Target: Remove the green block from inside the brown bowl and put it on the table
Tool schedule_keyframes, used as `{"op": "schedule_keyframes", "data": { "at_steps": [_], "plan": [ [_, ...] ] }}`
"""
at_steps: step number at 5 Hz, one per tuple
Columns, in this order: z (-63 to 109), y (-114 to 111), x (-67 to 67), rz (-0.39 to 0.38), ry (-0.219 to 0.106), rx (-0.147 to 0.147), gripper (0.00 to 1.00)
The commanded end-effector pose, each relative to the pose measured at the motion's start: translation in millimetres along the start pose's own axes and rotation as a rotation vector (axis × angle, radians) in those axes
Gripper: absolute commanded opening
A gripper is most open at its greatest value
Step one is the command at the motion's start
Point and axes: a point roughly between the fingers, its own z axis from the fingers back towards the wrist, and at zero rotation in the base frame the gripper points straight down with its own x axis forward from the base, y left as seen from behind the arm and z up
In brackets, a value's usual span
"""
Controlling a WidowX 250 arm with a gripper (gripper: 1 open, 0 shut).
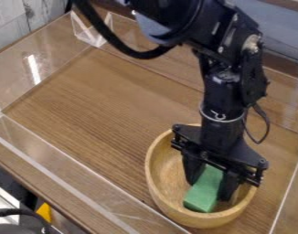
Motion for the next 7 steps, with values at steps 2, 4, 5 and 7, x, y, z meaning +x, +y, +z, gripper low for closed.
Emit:
{"op": "schedule_keyframes", "data": {
  "at_steps": [2, 4, 5, 7],
  "plan": [
    [20.1, 18.0, -17.6, 0.008, -0.052, -0.025, 0.00],
    [54.0, 41.6, -2.2, 0.116, -0.072, -0.024, 0.00],
    [87.0, 58.8, 4.7, 0.087, -0.103, -0.013, 0.00],
    [90.3, 115.7, 11.9, 0.086, -0.126, 0.037, 0.00]
  ]
}}
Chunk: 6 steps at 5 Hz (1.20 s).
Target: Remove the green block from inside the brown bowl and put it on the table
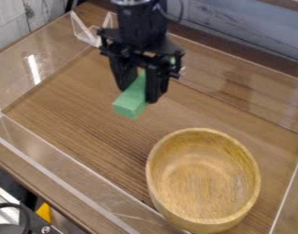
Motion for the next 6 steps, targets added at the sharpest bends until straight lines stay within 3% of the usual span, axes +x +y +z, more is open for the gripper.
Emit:
{"op": "schedule_keyframes", "data": {
  "at_steps": [1, 3, 5, 6],
  "plan": [
    [-11.9, 6.7, 6.3, 0.018, -0.036, 0.021, 0.00],
    [-39.8, 14.2, 30.4, 0.089, -0.071, 0.040, 0.00],
    [-46.4, 29.4, 53.2, -0.022, -0.087, 0.041, 0.00],
    [-44.9, 23.2, 66.6, 0.052, -0.095, 0.043, 0.00]
  ]
}}
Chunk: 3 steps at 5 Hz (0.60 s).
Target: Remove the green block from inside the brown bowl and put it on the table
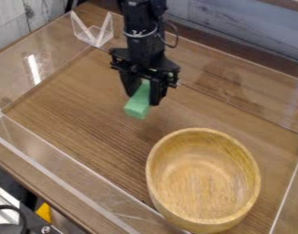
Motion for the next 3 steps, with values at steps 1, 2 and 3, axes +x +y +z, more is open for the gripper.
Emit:
{"op": "schedule_keyframes", "data": {
  "at_steps": [1, 2, 3],
  "plan": [
    [13.6, -10.6, 21.7, 0.057, -0.053, 0.010, 0.00],
    [20.2, -0.9, 21.7, 0.113, -0.058, 0.017, 0.00],
    [26.9, 9.6, 21.8, 0.167, -0.064, 0.023, 0.00]
  ]
}}
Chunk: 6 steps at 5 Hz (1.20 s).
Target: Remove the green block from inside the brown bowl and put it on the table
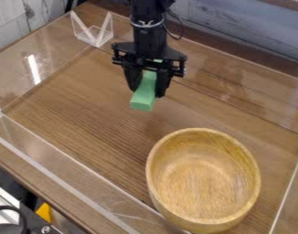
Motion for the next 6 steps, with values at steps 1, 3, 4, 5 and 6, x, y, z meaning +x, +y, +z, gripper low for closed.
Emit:
{"op": "schedule_keyframes", "data": {
  "at_steps": [1, 3, 4, 5, 6],
  "plan": [
    [19.2, -6.6, 15.0, -0.035, -0.084, -0.006, 0.00],
    [16.9, -22.9, 19.6, -0.105, -0.083, -0.014, 0.00],
    [23.1, -15.1, 26.2, -0.093, -0.083, -0.019, 0.00],
    [15.4, 4.4, 14.8, -0.081, -0.071, -0.011, 0.00],
    [6.3, 31.7, 2.6, -0.060, -0.064, -0.003, 0.00]
  ]
}}
